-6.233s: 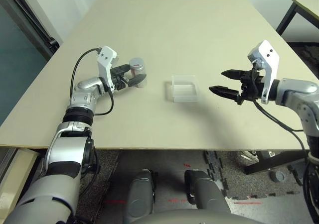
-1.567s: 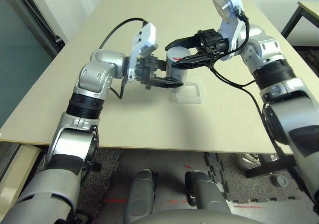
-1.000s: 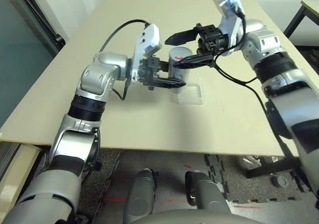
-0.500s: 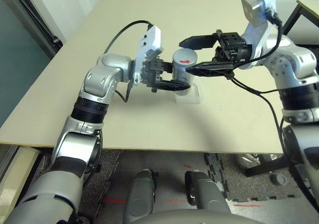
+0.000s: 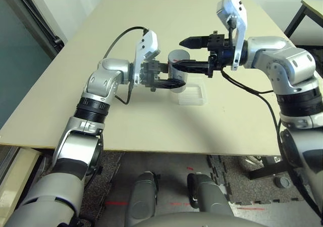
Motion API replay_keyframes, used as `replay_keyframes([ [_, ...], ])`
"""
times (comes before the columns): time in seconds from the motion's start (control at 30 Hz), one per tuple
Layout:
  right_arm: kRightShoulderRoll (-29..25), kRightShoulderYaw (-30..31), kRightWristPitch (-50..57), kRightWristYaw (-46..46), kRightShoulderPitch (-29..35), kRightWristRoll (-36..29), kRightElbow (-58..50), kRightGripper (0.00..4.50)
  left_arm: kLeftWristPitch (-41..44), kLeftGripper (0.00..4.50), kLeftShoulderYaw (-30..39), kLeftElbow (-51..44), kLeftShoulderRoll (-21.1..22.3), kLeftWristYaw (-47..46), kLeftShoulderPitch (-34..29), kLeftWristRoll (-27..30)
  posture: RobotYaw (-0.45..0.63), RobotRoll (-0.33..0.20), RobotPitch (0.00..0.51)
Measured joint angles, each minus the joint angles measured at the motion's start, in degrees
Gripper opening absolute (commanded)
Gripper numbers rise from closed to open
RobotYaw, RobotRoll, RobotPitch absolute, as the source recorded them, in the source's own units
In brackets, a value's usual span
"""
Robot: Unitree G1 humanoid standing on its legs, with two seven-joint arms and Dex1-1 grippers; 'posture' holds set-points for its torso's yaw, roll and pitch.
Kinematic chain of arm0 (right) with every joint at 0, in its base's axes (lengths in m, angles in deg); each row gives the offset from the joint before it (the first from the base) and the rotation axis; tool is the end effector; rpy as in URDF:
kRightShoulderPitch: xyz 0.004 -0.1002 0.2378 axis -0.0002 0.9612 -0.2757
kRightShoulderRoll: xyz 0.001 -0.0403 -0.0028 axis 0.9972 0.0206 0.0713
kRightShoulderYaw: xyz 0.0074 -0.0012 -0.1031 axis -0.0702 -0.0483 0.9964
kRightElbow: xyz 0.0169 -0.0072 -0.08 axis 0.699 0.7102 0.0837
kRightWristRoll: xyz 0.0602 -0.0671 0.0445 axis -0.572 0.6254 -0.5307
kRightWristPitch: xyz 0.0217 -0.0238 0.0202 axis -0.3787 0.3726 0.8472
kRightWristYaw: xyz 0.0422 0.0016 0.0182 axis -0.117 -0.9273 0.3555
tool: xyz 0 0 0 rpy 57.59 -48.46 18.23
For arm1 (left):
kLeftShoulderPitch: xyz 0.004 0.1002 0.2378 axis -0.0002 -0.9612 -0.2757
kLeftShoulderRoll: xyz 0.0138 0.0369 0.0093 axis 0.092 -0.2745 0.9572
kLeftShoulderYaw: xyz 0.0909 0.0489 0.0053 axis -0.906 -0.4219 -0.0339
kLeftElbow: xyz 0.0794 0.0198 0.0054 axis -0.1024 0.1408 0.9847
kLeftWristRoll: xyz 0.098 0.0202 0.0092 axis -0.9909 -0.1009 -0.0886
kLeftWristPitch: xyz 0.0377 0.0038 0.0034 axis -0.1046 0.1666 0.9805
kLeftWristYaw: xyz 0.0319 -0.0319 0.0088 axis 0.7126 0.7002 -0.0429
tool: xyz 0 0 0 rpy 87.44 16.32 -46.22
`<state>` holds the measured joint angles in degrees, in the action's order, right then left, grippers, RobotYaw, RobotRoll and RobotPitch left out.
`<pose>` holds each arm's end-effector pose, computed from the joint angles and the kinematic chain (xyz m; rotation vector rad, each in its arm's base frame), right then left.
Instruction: Pour the medicine from the bottle into the box.
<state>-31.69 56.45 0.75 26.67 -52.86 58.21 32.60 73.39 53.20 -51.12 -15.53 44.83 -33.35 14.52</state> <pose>0.3063 -0.1420 0.2690 -0.2697 0.0503 1.2694 0.3344 0.1620 0.2118 0.3035 0.0747 -1.4020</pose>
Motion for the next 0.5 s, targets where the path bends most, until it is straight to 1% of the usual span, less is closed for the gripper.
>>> replay_keyframes([
  [0.23, 2.0, 0.0, 0.8, -1.8, -0.4, 1.9, -0.2, 4.50, 0.0, 2.46, 0.0, -0.1, -0.1, -0.1, 0.0, -0.2, 0.08, 0.000, 0.091],
  [0.5, 4.2, -0.9, 0.8, -3.0, -0.5, 2.0, 0.2, 4.50, 0.1, 2.46, 0.0, -0.4, -0.4, -0.3, -0.1, -0.2, 0.08, 0.000, 0.082],
])
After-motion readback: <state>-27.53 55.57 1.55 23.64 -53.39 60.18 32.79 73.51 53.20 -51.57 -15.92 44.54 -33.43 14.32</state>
